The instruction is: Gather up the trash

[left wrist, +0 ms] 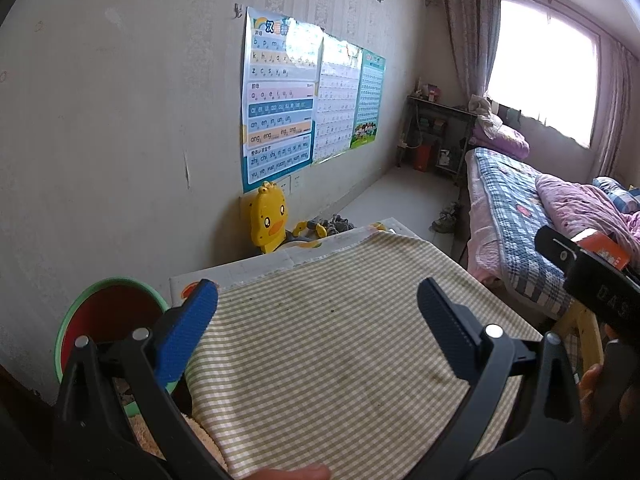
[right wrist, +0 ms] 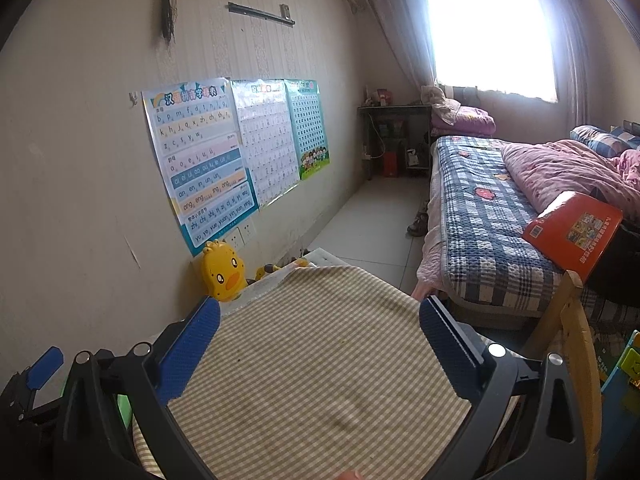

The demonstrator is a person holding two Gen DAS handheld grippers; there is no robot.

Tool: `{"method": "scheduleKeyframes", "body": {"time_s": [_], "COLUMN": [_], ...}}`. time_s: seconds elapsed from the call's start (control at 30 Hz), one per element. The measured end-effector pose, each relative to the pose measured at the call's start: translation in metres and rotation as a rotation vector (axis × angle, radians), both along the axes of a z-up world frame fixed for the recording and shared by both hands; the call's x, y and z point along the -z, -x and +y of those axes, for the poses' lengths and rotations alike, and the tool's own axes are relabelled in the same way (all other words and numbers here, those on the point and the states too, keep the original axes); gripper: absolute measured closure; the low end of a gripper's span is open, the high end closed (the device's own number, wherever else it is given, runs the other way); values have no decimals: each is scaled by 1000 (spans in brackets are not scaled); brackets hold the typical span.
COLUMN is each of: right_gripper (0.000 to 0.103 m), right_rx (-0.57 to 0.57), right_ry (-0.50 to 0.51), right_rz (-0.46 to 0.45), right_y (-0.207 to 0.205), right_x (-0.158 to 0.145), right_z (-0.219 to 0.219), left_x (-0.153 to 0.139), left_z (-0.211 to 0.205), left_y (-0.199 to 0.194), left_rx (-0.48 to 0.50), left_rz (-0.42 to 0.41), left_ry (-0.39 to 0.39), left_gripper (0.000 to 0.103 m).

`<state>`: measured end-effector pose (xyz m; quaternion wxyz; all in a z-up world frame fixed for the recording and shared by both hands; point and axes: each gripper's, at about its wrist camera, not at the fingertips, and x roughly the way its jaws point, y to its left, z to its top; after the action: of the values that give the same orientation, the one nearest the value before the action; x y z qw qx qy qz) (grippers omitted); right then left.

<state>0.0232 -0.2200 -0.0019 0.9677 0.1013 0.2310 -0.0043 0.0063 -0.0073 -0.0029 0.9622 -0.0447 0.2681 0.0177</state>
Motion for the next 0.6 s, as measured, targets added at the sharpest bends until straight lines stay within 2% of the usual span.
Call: {"method": "scheduleKeyframes", "body": {"time_s": [0.6], "right_gripper": [8], "right_rx": [-4], "right_ry": [16], "right_rz": [14], "right_y": [-2], "right_x": [5], "right_z": [0], "left_x": [4], "left_z": [0], "left_y": [-1], "left_rx": [-2], "left_rz": [18], "left_ry": [-2], "left_gripper": [5]}}
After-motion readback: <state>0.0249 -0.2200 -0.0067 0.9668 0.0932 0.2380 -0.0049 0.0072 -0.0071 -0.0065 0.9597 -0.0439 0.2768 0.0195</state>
